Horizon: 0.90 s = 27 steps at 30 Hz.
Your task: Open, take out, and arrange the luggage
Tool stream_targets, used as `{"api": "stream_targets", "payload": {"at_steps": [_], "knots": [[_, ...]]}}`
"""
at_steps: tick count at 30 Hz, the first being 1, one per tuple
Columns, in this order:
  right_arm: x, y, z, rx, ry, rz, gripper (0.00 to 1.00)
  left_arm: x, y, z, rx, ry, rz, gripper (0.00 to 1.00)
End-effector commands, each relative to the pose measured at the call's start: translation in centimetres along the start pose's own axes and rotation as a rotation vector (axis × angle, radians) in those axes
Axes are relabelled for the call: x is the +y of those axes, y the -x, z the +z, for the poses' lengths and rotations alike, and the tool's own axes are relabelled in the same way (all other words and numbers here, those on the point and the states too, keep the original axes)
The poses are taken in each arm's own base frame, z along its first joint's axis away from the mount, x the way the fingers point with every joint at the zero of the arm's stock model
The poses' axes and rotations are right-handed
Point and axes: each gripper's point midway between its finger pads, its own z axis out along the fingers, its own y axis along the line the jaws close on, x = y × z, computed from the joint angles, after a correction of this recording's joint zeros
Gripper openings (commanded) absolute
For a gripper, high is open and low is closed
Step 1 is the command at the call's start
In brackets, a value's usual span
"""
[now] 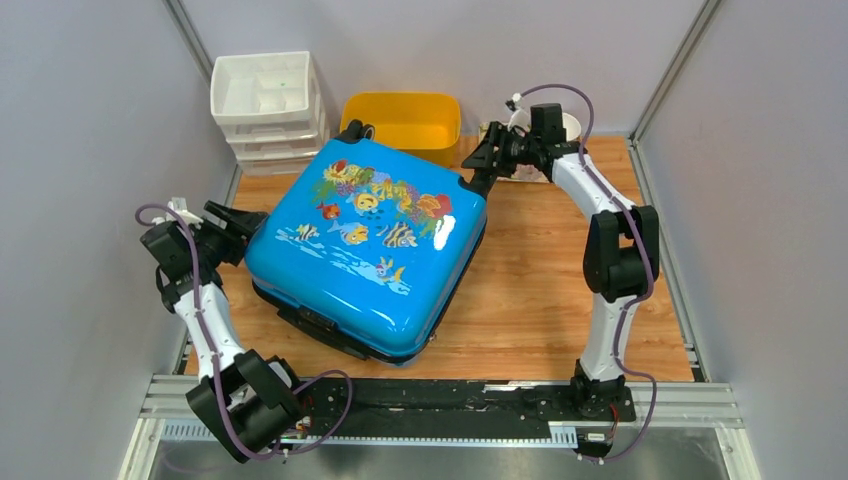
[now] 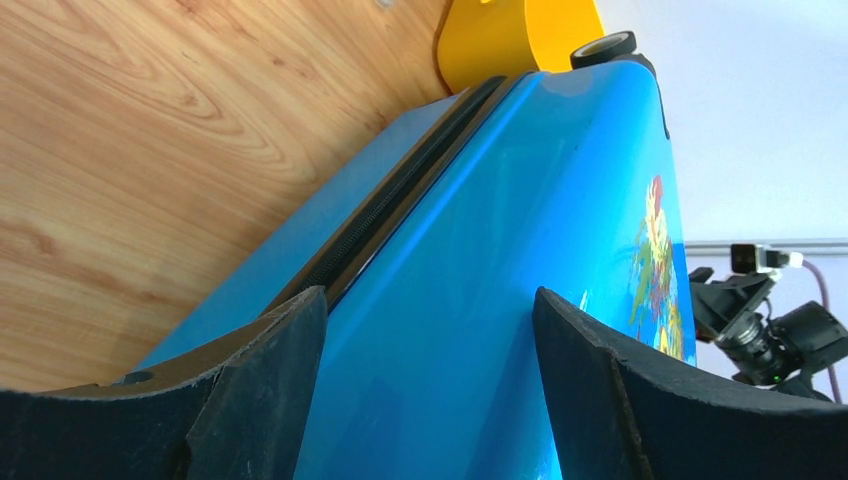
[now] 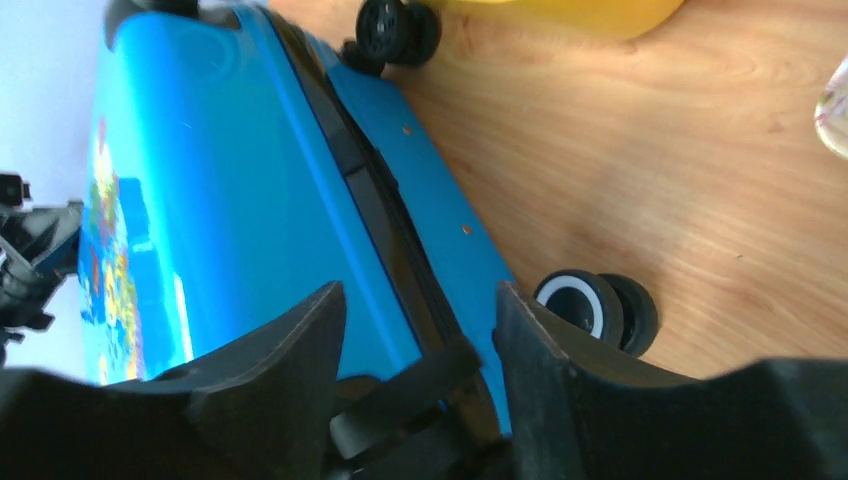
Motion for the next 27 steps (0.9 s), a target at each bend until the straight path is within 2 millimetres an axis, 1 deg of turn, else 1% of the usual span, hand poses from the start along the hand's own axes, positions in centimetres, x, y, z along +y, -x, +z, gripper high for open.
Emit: {"api": "stream_targets", "payload": {"at_steps": [1,2,3,4,5,6,7,8,9,10,11,12,13,14,15,16,17,18,19,20,21,22,24,25,26,27], "knots": [[0.6,-5.6,-0.2,0.196,0.124,0.114,0.53,0.9,-5.5,-0.7,0.172,0.013,-0.081,0.83],[0.8,-6.5,-0.7,0.233,0.135,0.125,0.46,0.9,-5.4,-0.6,0.171,0.011,-0.083,0.83],[0.8,-8.2,-1.6,0.298,0.139,0.131,0.41,0.9,-5.4,-0.6,0.170,0.008,-0.092,0.83],[1.8,-8.9,-2.7,0.330,0.169,0.125,0.36,0.8,-5.2,-0.5,0.167,0.002,-0.091,0.82],[1.5,-10.8,-4.0,0.382,0.159,0.175,0.34,0.8,-5.2,-0.3,0.172,0.001,-0.100,0.82],[1.4,-11.6,-4.8,0.392,0.168,0.169,0.32,0.6,-5.0,-0.1,0.173,-0.002,-0.105,0.82],[1.7,-12.1,-5.8,0.393,0.175,0.178,0.29,0.3,-5.3,0.1,0.186,-0.013,-0.094,0.81],[2.1,-12.1,-7.8,0.369,0.171,0.180,0.29,0.3,-5.4,0.5,0.197,-0.010,-0.090,0.81],[1.5,-13.7,-8.9,0.385,0.161,0.207,0.28,0.0,-5.6,0.8,0.205,-0.015,-0.083,0.81],[1.2,-14.3,-10.0,0.384,0.152,0.228,0.27,-0.4,-5.7,1.2,0.212,-0.026,-0.069,0.80],[1.3,-14.4,-12.2,0.364,0.140,0.259,0.26,-1.1,-7.0,2.1,0.257,-0.040,-0.052,0.80],[0.9,-16.0,-13.1,0.385,0.133,0.304,0.25,-1.7,-7.5,2.6,0.275,-0.052,-0.043,0.79],[0.4,-16.5,-14.3,0.371,0.134,0.283,0.25,-2.5,-8.1,3.4,0.296,-0.067,-0.016,0.78],[0.1,-16.9,-15.9,0.363,0.113,0.326,0.25,-3.1,-10.0,4.7,0.365,-0.070,0.010,0.77],[0.4,-17.2,-17.1,0.340,0.112,0.291,0.26,-4.7,-9.9,5.6,0.376,-0.105,0.054,0.77],[0.0,-17.5,-18.0,0.323,0.103,0.270,0.28,-5.7,-10.0,6.6,0.386,-0.129,0.087,0.76],[-0.8,-17.0,-19.3,0.277,0.079,0.299,0.31,-5.5,-10.9,7.9,0.437,-0.124,0.090,0.76],[-0.8,-16.5,-20.3,0.233,0.068,0.291,0.34,-8.0,-10.5,8.8,0.451,-0.184,0.154,0.76],[-1.3,-16.1,-21.0,0.200,0.048,0.291,0.38,-8.4,-10.3,9.3,0.479,-0.187,0.156,0.76],[-2.0,-15.3,-22.2,0.153,0.024,0.299,0.40,-10.2,-8.7,10.2,0.477,-0.232,0.211,0.76],[-2.0,-15.1,-22.9,0.130,0.001,0.278,0.42,-10.4,-7.3,10.4,0.459,-0.228,0.239,0.76],[-2.1,-14.7,-23.4,0.112,-0.012,0.263,0.48,-9.9,-6.6,10.0,0.469,-0.186,0.237,0.77],[-1.6,-15.0,-24.2,0.107,-0.024,0.242,0.54,-10.1,-3.5,9.1,0.407,-0.167,0.280,0.77],[-1.0,-15.0,-24.5,0.095,-0.027,0.209,0.59,-8.0,-1.4,7.8,0.374,-0.101,0.224,0.78],[-0.8,-15.1,-24.5,0.091,-0.029,0.193,0.63,-8.1,-0.6,6.1,0.351,-0.105,0.210,0.78],[-0.6,-15.2,-24.5,0.087,-0.036,0.167,0.65,-6.4,-0.7,4.9,0.350,-0.081,0.185,0.78]]}}
